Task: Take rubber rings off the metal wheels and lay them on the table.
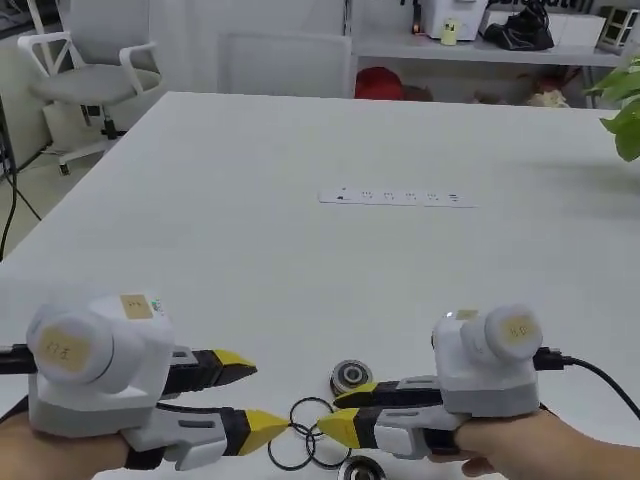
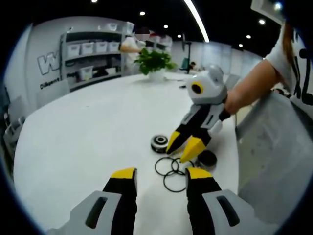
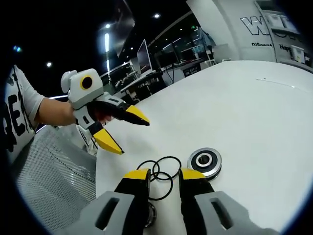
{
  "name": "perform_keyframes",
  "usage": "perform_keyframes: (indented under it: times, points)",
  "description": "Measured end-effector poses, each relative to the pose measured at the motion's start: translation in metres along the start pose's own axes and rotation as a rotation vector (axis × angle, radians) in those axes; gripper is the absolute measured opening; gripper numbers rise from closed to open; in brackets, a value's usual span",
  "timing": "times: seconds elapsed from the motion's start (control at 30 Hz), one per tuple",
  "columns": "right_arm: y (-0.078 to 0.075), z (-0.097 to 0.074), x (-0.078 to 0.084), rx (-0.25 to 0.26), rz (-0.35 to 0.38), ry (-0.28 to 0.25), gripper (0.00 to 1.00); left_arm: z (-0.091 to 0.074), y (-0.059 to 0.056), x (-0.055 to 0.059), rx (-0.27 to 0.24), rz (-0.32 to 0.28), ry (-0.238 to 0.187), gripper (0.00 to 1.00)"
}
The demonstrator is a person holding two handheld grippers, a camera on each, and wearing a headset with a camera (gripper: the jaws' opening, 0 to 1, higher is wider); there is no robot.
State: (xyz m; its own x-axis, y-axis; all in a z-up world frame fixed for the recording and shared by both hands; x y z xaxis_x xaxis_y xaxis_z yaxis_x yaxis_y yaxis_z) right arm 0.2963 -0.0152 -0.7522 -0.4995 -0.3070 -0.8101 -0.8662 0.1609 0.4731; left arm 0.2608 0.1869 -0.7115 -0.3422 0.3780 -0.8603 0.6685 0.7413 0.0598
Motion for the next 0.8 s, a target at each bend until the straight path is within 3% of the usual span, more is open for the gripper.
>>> perform_keyframes:
  times: [0.33, 0.8]
  points:
    - [0.005, -0.011, -0.010, -0.018, -0.008, -0.048, 0.24, 0.001, 0.001, -0.004, -0.005, -0.001, -0.006, 0.40]
    - [-0.005, -0.035, -0.016, 0.041, -0.036, -0.078, 0.26, 0.015, 0.005, -0.017, -0.003, 0.003, -0.018, 0.39]
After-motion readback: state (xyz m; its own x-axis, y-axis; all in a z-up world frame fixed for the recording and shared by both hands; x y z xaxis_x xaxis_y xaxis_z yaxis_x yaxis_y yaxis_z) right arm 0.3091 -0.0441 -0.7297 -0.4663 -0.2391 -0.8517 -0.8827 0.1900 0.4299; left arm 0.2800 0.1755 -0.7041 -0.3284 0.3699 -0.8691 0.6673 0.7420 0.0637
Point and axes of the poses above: the centre of the closed fingertips' face, and the gripper's own axes: z roughly forward along the fingers, y roughly to its left, x roughly out of its underside, the point moved 10 cm from there along -z, roughly backward along the fingers, and after that the axes turned 14 degrees about -x, right-handed, at the moved point
